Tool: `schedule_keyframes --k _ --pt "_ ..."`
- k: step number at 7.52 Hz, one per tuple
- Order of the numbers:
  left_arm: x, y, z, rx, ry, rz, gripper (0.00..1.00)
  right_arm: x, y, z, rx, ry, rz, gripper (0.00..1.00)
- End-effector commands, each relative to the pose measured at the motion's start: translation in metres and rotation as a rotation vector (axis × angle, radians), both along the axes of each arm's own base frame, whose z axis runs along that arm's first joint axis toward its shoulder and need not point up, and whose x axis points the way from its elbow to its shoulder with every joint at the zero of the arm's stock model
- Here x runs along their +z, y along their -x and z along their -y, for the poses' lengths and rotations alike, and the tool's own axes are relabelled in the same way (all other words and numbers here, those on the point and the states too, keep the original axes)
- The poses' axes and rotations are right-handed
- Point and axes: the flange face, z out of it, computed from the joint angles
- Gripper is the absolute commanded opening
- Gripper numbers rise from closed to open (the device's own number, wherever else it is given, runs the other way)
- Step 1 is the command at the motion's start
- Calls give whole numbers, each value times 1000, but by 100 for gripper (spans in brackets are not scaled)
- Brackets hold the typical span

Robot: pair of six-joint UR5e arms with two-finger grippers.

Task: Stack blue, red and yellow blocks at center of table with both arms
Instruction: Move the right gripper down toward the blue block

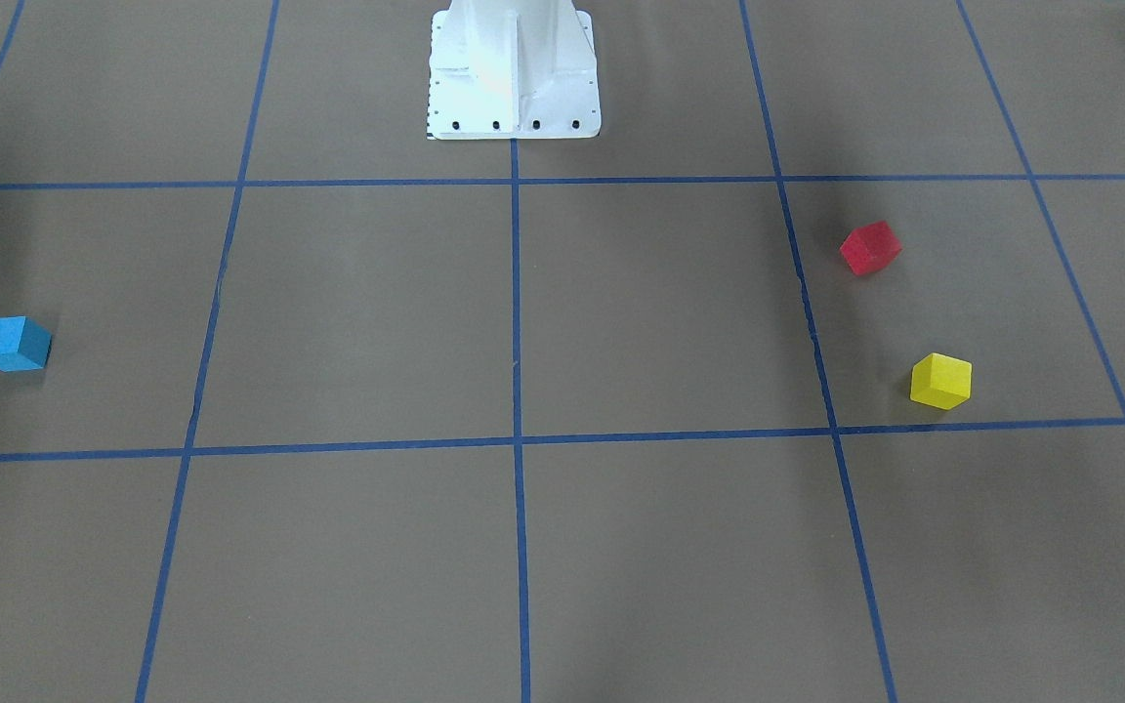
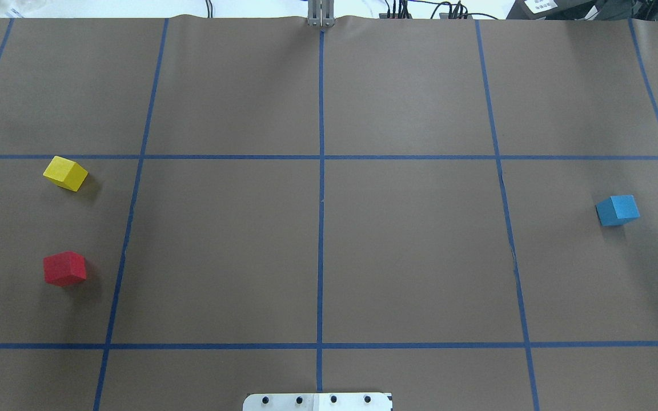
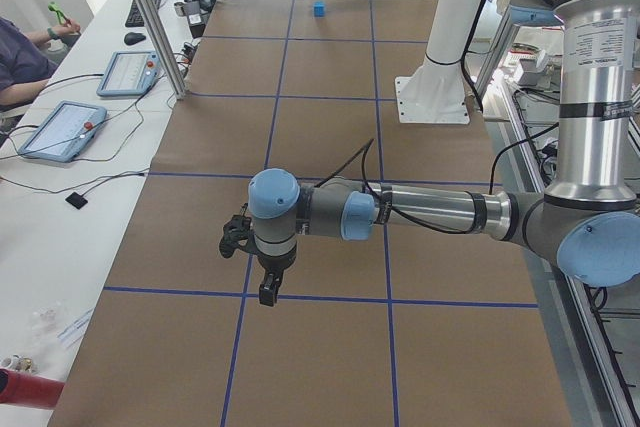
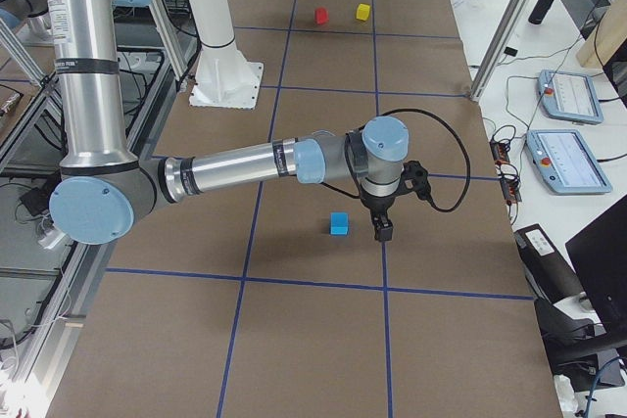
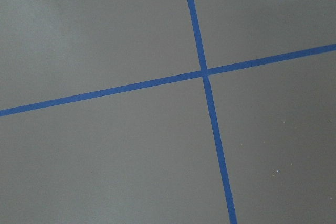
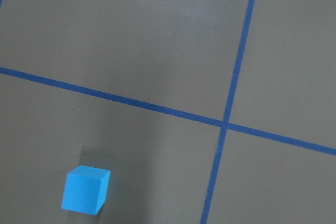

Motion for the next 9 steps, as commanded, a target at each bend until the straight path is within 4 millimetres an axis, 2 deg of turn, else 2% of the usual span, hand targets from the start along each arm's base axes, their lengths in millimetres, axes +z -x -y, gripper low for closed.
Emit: schedule_keyframes --k 1,3,4,6,9 --pt "-1 0 0 0 -1 0 100 4 61 -7 -70 -15 18 100" --pt "0 0 -1 0 1 0 100 10 106 -9 -71 -5 43 100" --pt "0 0 -1 0 1 0 100 11 126 -13 -42 64 45 100" --pt "-1 0 0 0 -1 0 100 21 157 -16 -32 145 23 100" --pt "-1 0 0 0 -2 0 100 58 160 -21 -13 238 -7 100"
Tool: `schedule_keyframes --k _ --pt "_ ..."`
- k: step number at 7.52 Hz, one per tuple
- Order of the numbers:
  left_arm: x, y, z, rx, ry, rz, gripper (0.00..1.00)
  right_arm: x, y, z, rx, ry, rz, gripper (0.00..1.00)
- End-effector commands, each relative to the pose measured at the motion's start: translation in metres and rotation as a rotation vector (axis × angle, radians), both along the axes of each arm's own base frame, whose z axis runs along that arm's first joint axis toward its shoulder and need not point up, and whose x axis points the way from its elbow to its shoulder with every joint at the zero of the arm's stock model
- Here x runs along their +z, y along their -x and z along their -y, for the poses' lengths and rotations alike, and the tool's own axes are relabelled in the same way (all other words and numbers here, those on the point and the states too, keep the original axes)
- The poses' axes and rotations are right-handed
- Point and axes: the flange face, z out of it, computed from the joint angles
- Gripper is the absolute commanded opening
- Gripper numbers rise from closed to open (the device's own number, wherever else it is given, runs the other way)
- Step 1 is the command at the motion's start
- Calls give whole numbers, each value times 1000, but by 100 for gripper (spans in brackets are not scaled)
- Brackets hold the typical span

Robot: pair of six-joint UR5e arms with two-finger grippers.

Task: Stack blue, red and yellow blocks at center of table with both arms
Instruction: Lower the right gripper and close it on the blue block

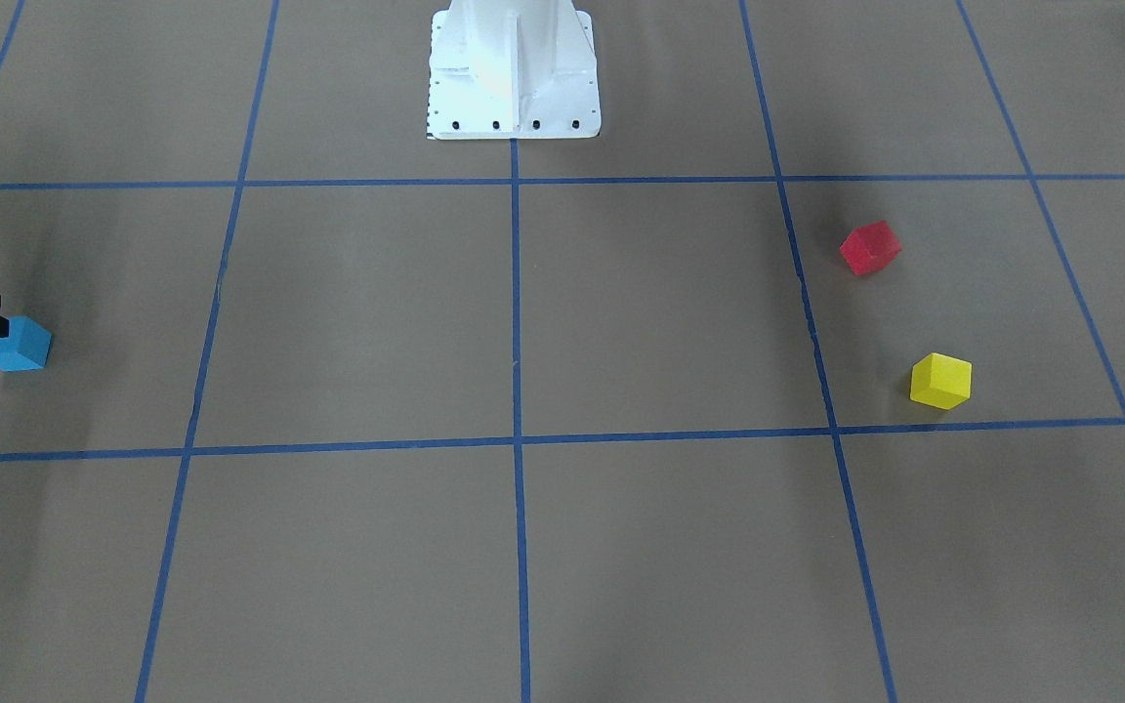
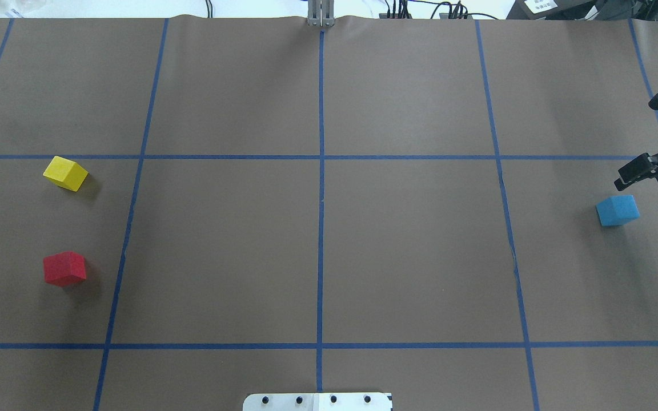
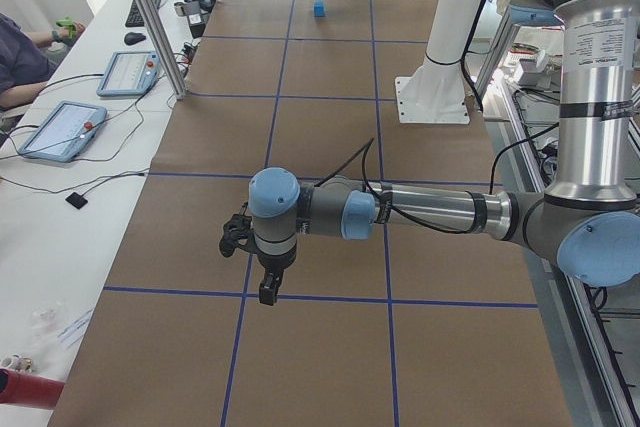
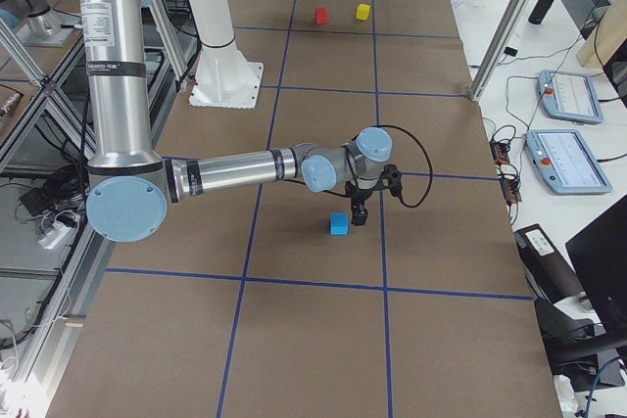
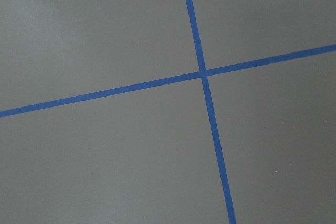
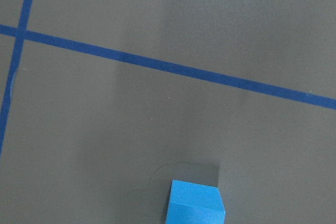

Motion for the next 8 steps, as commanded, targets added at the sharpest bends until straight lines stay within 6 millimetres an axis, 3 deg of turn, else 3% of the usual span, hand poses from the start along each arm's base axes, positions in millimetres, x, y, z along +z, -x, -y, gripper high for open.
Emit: schedule_keyframes --k 1,4,8 --pt "-1 0 1 0 -2 0 100 21 10 -5 -13 45 -18 100" --pt "-2 -1 2 0 -4 2 100 14 24 -4 -38 38 -7 100" --pt "-2 -1 2 0 -4 2 100 33 43 -11 -76 66 -32 100"
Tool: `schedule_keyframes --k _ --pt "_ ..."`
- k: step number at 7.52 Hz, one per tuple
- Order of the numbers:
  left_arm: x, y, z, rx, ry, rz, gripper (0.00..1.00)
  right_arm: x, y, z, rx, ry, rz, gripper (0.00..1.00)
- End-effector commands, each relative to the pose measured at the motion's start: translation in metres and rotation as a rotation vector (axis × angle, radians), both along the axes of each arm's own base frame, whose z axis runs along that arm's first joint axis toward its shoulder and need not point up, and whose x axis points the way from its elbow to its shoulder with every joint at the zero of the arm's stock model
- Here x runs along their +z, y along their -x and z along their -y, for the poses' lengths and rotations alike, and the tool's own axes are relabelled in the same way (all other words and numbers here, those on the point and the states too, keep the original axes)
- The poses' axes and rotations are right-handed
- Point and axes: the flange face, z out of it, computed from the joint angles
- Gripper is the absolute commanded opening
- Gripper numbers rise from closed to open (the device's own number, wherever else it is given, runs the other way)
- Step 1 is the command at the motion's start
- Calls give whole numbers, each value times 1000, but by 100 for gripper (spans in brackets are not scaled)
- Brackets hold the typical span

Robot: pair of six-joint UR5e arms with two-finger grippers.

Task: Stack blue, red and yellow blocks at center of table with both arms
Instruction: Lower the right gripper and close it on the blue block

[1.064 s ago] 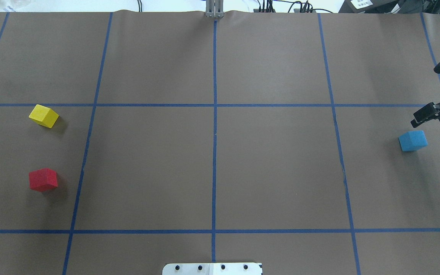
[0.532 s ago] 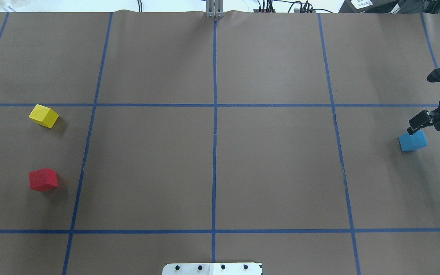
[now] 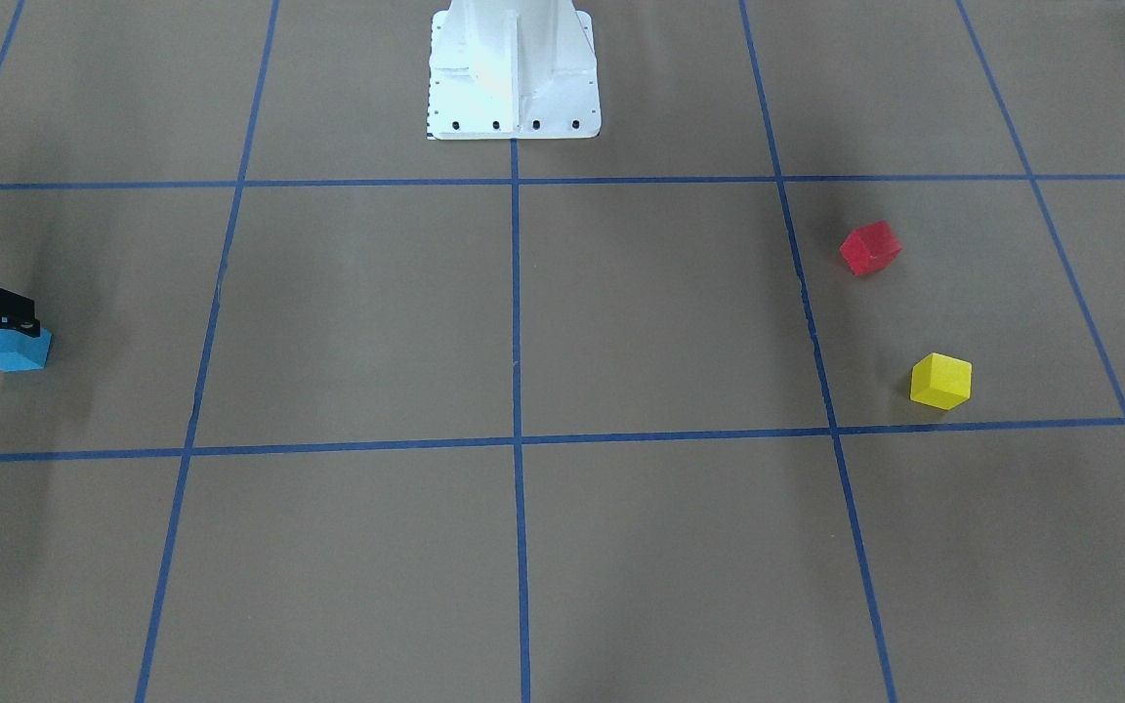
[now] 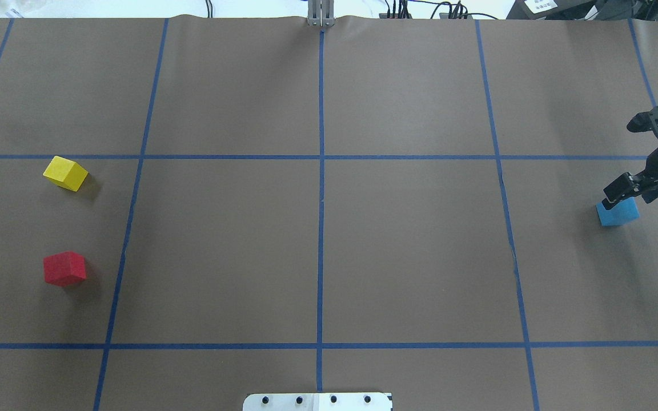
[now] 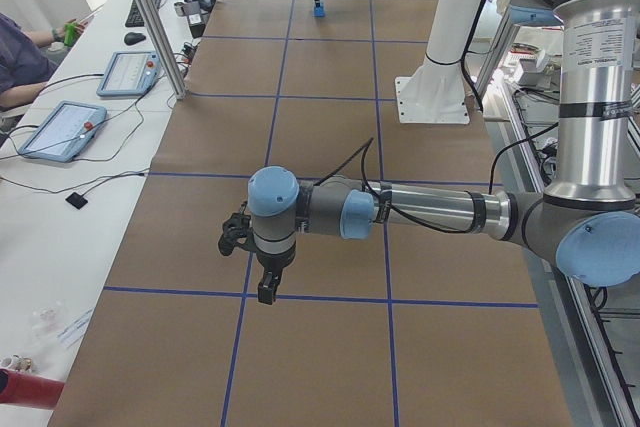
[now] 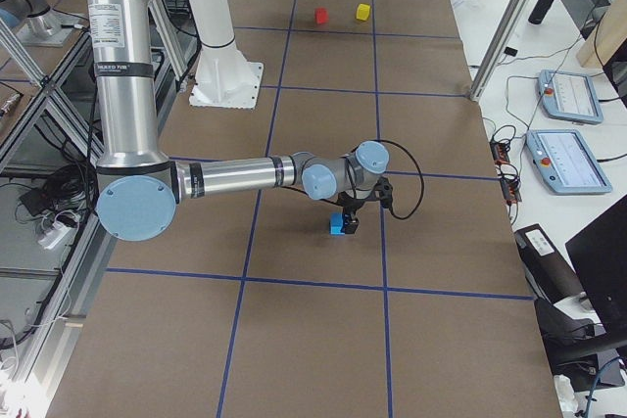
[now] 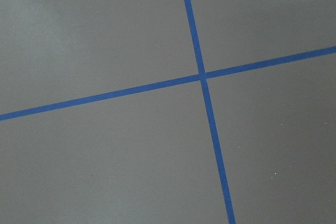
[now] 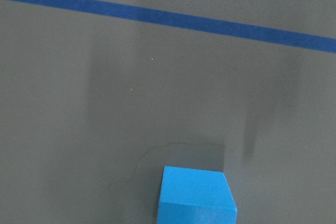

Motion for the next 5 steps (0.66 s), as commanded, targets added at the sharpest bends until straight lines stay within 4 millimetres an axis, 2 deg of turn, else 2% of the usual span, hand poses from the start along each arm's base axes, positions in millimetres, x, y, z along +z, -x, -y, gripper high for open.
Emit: schedule_keyframes --k 1,3,4,5 --pt "0 0 0 0 0 0 100 9 10 -4 -18 16 -10 99" --pt "-2 0 1 -1 -5 1 100 7 13 2 -18 9 -20 94" --pt "-2 0 1 -1 -5 1 100 8 13 2 -17 11 -22 76" --pt "-4 0 1 -1 -8 0 100 7 14 4 -18 6 -22 29"
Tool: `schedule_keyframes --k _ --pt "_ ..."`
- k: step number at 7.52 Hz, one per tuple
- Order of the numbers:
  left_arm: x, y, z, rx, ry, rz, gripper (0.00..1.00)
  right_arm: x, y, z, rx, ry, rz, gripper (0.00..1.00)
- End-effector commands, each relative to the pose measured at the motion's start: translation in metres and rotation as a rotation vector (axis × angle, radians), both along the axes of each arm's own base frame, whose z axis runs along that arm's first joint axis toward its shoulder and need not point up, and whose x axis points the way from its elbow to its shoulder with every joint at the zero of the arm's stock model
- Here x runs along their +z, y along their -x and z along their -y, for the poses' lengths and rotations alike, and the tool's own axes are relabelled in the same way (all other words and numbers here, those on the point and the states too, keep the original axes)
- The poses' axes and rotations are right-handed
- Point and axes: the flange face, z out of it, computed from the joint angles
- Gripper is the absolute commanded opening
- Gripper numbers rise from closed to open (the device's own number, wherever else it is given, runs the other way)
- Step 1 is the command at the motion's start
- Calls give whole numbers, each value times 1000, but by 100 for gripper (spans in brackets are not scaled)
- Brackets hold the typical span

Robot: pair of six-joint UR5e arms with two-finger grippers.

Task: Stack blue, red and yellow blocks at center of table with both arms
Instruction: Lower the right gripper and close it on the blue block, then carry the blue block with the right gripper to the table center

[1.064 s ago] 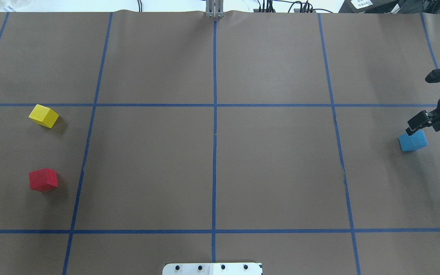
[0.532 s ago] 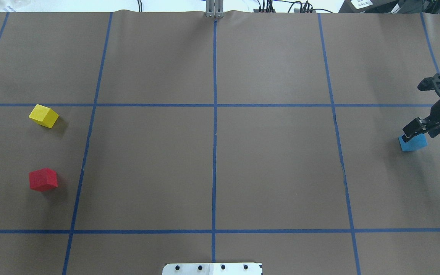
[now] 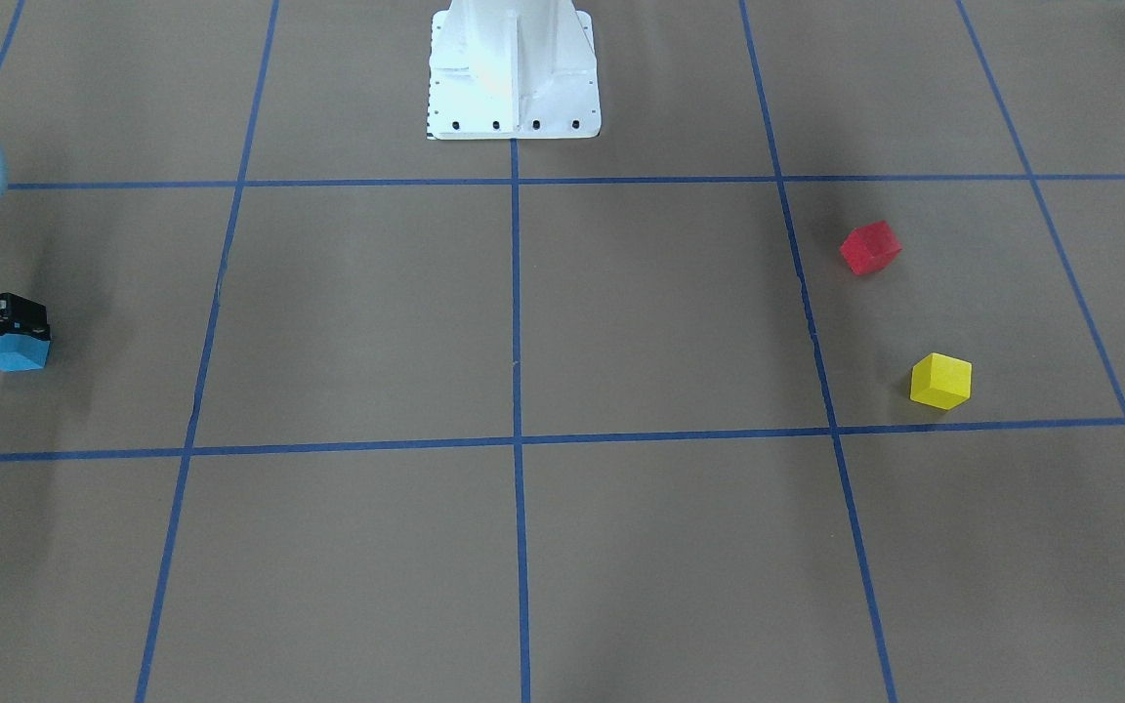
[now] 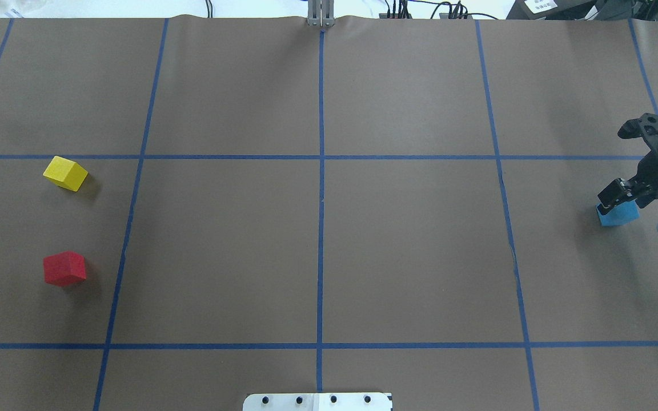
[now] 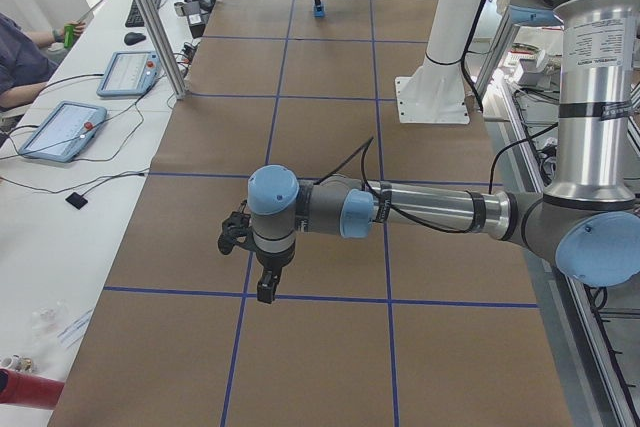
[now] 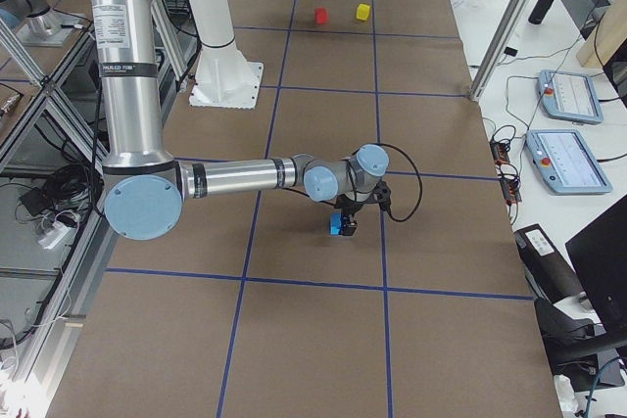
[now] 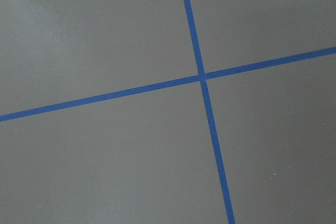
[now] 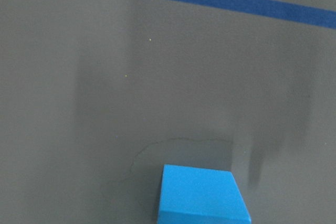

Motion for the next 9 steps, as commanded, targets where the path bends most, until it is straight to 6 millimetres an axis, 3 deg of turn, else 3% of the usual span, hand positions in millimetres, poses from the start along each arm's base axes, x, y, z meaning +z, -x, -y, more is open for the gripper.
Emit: schedule_keyframes --k 1,2,3,4,5,6,7,8,9 --pt "-1 0 0 0 -3 1 100 -8 2 6 3 -22 -2 0" --pt "-1 0 0 0 -3 -1 100 -22 0 9 8 -53 8 0" --pt "-1 0 0 0 -1 1 100 -46 -22 21 55 -72 31 0" --pt "-5 0 3 0 -10 1 100 -94 -30 32 75 -58 36 0" --pt "-7 0 5 0 -13 -1 100 -162 -21 50 73 -31 18 0" --pt "-31 0 3 2 -54 -3 100 -224 5 61 44 -20 4 0" --pt "-50 -1 -1 5 -92 -3 100 -268 49 58 26 -9 13 0" --pt "-49 -6 -3 14 -91 -5 100 -315 118 42 61 62 12 0" --pt "-44 -7 -7 15 -76 -8 100 -365 168 38 101 93 15 0"
